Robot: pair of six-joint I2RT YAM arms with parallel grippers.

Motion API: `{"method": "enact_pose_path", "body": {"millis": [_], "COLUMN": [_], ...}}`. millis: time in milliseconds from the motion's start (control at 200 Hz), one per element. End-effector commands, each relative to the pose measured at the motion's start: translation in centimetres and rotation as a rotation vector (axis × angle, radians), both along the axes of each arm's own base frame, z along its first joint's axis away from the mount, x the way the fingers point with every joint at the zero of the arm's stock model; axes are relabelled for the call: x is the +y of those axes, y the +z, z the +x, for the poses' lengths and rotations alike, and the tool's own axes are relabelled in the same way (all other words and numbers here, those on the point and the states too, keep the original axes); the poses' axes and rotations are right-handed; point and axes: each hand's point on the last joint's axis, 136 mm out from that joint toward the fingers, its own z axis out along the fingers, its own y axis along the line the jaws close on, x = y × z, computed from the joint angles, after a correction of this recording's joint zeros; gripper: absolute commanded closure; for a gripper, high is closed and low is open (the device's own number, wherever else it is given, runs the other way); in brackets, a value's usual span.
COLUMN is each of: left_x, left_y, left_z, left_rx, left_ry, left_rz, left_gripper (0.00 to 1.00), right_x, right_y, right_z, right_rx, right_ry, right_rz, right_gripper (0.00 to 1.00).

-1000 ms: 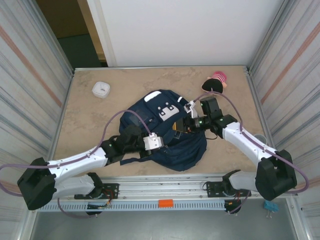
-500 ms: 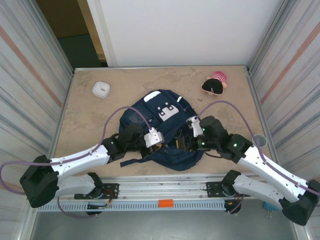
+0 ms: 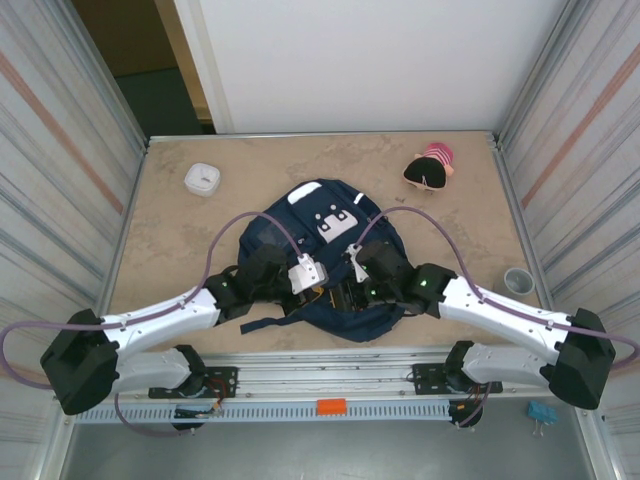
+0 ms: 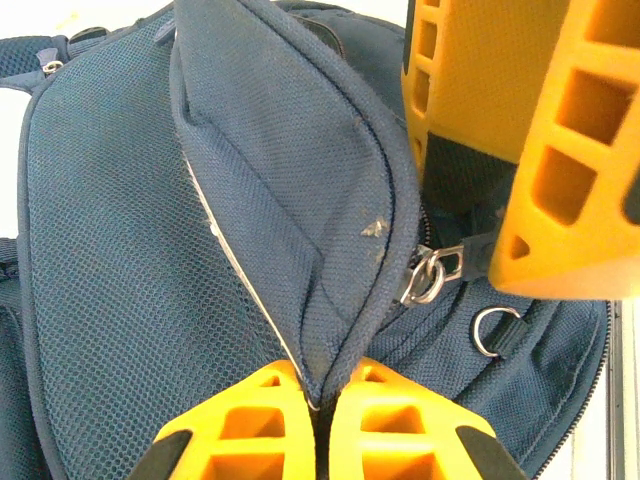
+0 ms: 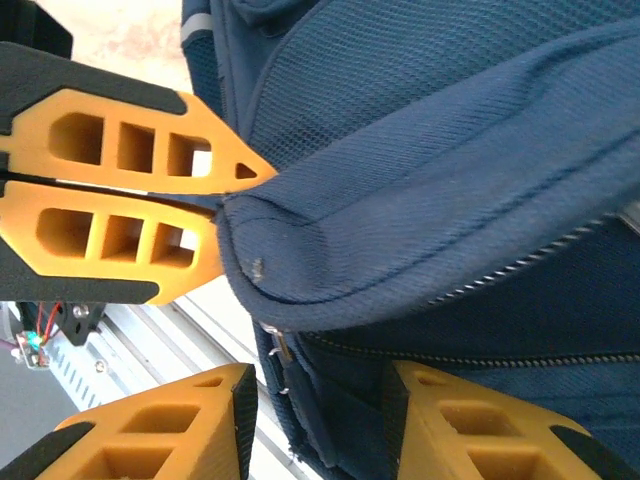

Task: Pack books, pencil case, and school supplies into a backpack

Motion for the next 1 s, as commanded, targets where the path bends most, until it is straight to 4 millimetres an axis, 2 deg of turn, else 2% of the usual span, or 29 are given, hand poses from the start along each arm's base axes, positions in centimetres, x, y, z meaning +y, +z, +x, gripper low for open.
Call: {"method": "enact_pose_path", "body": {"millis": [0, 140, 326, 406, 506, 626, 707, 797, 997], "left_x": [-0.4, -0.4, -0.2, 0.2, 1.0, 2.4, 3.5, 4.6, 6.2], "left_y": [1.8, 1.9, 2.2, 2.1, 1.5, 0.8, 0.4, -0.1, -1.0], "left_z": [0.4, 0.5, 0.6, 0.8, 1.2, 1.9, 2.4, 2.8, 3.2], "left_rx": [0.023, 0.026, 0.012, 0.008, 0.004, 0.003, 0.004, 0.004, 0.011], "left_ry": [0.019, 0.021, 0.026, 0.037, 0.067, 0.117, 0.159, 0.195, 0.248], "left_rz": [-0.054, -0.062, -0.073, -0.073, -0.037, 0.006, 0.035, 0.063, 0.119], "left_gripper": [1.00, 1.00, 1.00, 1.00, 1.00, 1.00, 1.00, 1.00, 1.00], "right_x": [0.8, 0.6, 0.0, -0.3, -1.9, -4.5, -6.5, -8.0, -8.4], "right_y": [0.3, -0.2, -1.8, -1.8, -1.5, -1.2, -1.3, -0.8, 0.2], "right_z": [-0.1, 0.0, 0.5, 0.7, 1.3, 1.9, 2.6, 3.1, 3.5], "right_rx": [-0.003, -0.001, -0.002, -0.009, -0.034, -0.028, -0.004, 0.002, 0.000], "right_ry": [-0.002, -0.013, -0.035, -0.034, -0.061, -0.104, -0.147, -0.168, -0.144], "right_rz": [0.017, -0.004, -0.074, -0.096, -0.151, -0.187, -0.207, -0.208, -0.179], "right_gripper": [0.61, 0.63, 0.65, 0.77, 0.90, 0.99, 1.00, 1.00, 1.00]}}
